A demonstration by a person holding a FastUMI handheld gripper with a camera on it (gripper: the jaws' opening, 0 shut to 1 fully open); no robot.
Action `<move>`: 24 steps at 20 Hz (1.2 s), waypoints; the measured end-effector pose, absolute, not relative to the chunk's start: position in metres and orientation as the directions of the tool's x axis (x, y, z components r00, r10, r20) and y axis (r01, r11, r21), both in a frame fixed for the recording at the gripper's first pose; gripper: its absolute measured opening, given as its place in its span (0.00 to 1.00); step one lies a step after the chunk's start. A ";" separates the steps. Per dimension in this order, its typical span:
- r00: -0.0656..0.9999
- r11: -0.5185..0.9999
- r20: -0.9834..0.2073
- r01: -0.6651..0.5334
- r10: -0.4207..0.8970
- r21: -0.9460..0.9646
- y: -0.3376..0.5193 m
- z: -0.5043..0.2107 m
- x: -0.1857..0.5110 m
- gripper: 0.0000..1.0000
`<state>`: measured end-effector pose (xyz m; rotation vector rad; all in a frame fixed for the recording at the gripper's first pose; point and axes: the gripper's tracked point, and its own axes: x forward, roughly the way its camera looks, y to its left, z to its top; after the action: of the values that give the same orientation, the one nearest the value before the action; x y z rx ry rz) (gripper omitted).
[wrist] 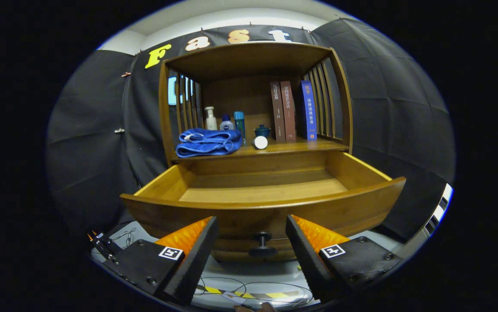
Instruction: Pull open the drawer, take out the items inside it, and place them on the countertop above the cabinet.
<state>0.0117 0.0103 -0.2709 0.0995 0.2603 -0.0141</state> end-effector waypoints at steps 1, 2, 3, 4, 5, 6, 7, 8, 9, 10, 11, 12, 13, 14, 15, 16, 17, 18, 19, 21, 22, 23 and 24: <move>0.964 0.993 -0.265 0.038 -0.008 0.110 0.007 -0.275 0.015 0.99; 0.963 0.992 -0.269 0.049 -0.017 0.115 0.004 -0.277 0.016 0.99; 0.962 0.992 -0.271 0.056 -0.023 0.114 0.000 -0.279 0.020 0.99; 0.961 0.992 -0.276 0.060 -0.028 0.109 -0.002 -0.282 0.023 0.99; 0.956 0.992 -0.290 0.072 -0.040 0.101 -0.005 -0.286 0.026 0.99; 0.958 0.993 -0.284 0.068 -0.037 0.101 -0.007 -0.285 0.024 0.99; 0.959 0.992 -0.281 0.072 -0.041 0.102 -0.004 -0.284 0.023 0.99; 0.960 0.992 -0.275 0.073 -0.043 0.102 -0.004 -0.284 0.025 0.99; 0.961 0.993 -0.272 0.075 -0.047 0.092 -0.005 -0.284 0.026 0.99; 0.962 0.994 -0.270 0.076 -0.050 0.084 -0.005 -0.283 0.026 0.99; 0.963 0.994 -0.265 0.076 -0.052 0.081 -0.005 -0.282 0.026 0.99; 0.964 0.994 -0.262 0.074 -0.050 0.083 -0.006 -0.282 0.029 1.00; 0.964 0.993 -0.260 0.072 -0.046 0.089 -0.007 -0.282 0.036 0.99; 0.965 0.993 -0.257 0.070 -0.044 0.091 -0.007 -0.281 0.043 0.99; 0.966 0.994 -0.256 0.069 -0.044 0.087 -0.007 -0.281 0.049 1.00; 0.967 0.994 -0.252 0.067 -0.043 0.087 -0.009 -0.281 0.056 0.99; 0.967 0.994 -0.251 0.067 -0.043 0.089 -0.009 -0.280 0.064 0.99; 0.967 0.993 -0.252 0.068 -0.042 0.093 -0.009 -0.279 0.072 1.00; 0.967 0.993 -0.251 0.069 -0.042 0.100 -0.009 -0.278 0.082 1.00; 0.973 0.991 -0.229 0.070 -0.043 0.111 -0.007 -0.272 0.103 1.00; 0.973 0.991 -0.229 0.069 -0.042 0.113 -0.009 -0.272 0.110 0.99; 0.974 0.991 -0.224 0.068 -0.040 0.116 -0.010 -0.272 0.121 0.99; 0.974 0.992 -0.224 0.065 -0.038 0.113 -0.010 -0.272 0.129 0.99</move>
<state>0.1290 -0.0102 -0.2722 0.1200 0.2236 -0.0519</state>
